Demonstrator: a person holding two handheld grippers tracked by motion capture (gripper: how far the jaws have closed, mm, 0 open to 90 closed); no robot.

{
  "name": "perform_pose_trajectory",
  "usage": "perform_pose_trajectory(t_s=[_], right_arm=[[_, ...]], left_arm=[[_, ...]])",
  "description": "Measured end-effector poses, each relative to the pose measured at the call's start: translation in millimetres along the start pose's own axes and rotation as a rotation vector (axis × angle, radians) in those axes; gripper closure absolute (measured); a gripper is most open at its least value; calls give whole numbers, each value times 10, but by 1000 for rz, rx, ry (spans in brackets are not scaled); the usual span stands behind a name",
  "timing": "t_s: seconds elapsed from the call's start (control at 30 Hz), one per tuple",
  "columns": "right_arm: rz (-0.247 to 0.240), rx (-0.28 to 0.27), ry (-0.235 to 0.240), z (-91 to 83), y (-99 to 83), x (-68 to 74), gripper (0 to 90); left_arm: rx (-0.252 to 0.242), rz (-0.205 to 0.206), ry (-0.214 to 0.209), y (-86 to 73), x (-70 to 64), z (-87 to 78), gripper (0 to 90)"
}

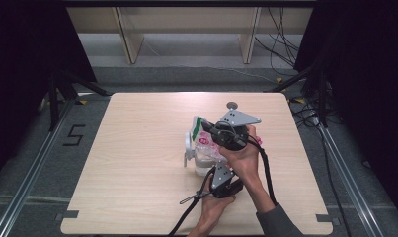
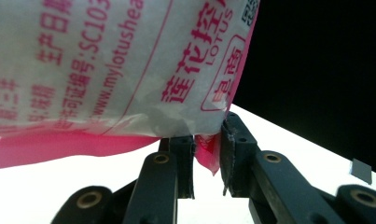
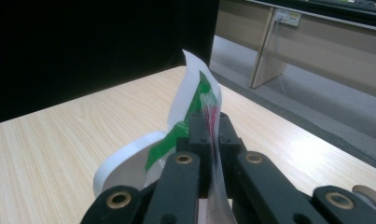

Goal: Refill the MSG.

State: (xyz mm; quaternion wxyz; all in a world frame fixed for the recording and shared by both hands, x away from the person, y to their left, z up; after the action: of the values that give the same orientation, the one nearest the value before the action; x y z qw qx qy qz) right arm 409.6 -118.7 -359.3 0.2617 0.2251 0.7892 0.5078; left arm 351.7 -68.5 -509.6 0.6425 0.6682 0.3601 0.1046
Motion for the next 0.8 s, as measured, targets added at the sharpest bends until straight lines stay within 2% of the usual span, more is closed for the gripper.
perform_pose_trajectory(t_s=[0.03, 0.1, 0.17, 0.2, 0.27, 0.3, 0.33, 0.4, 0.47, 0.5, 0.67, 0.77, 0.8], right_arm=[[14, 18, -8, -8, -2, 18, 896], [-10, 13, -18, 18, -12, 12, 896], [16, 8, -4, 11, -9, 12, 896], [7, 14, -6, -2, 0, 10, 896], [4, 14, -14, 1, 0, 33, 895], [-22, 26, -2, 7, 2, 24, 896], [-11, 35, -7, 11, -2, 32, 895], [-22, 24, -14, 9, 1, 18, 895], [-10, 5, -11, -2, 7, 23, 895], [1, 18, -9, -18, 13, 21, 895], [-17, 26, -6, 11, -6, 24, 895], [-14, 9, -11, 6, 4, 19, 895], [-16, 20, -5, 8, 2, 28, 895]], left_arm=[[3, -3, -2, -2, -4, 4, 762], [2, 0, -3, -4, -7, 4, 761], [-7, -2, -4, 0, -3, 9, 762], [-3, -2, 4, 3, -5, 5, 762], [-5, -4, -6, 2, -8, 15, 762], [-6, -3, -10, 1, -12, 16, 761], [-5, -2, -12, 3, -10, 14, 761], [-6, 3, -6, 3, -8, 15, 761], [-8, 1, -8, 4, -8, 19, 762], [-6, -1, -10, 5, -9, 18, 761], [-4, -5, -10, 1, -9, 19, 762], [-3, -6, -11, 4, -5, 18, 762], [5, -5, 3, 3, -10, 14, 762]])
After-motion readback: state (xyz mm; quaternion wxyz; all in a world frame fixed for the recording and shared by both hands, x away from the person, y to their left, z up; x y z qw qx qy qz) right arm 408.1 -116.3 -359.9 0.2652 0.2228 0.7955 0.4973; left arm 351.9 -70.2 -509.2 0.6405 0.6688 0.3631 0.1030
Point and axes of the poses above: each handheld gripper's, and its own axes: z roughly forward along the jaws, y roughly out of its top, x roughly to its left, the point moved 1 cm from there along z, roughly forward along the jaws, and after that the axes turned 7 degrees about -z, right-handed, at the moved point
